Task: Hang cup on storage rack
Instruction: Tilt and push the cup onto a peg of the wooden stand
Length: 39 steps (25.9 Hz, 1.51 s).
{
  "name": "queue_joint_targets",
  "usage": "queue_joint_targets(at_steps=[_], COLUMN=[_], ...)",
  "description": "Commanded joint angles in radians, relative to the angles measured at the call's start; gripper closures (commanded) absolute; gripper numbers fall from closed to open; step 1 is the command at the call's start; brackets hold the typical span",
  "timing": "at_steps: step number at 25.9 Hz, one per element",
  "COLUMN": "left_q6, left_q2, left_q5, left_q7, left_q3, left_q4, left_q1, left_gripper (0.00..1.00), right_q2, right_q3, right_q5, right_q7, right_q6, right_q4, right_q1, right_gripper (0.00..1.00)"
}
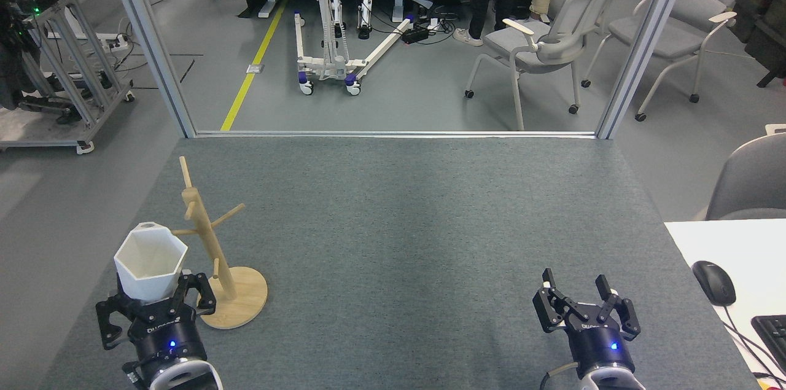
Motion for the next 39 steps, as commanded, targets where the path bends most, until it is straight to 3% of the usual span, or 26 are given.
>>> queue_joint_targets(at_steps=[1, 39], left_q6=[-0.005, -0.011], left_q2=[-0.003, 0.014], left_q5=[-0.001, 0.027], left_q7=[0.001, -0.008], left_q3=[-0.005, -0.013], left_q4=[0.0, 0.083], left_q1=[-0.001, -0.021], left_gripper=[1.0, 0.98], right_q2=[0.001, -0.004], right_q3=[0.013, 0.021], right_q5=[0.0, -0.001], right_q7=[-0.001, 0.001], right_q6=[0.002, 0.002], right_q4=[0.003, 0.026], right_q1=[-0.001, -0.008], right_gripper=[0.01, 0.01])
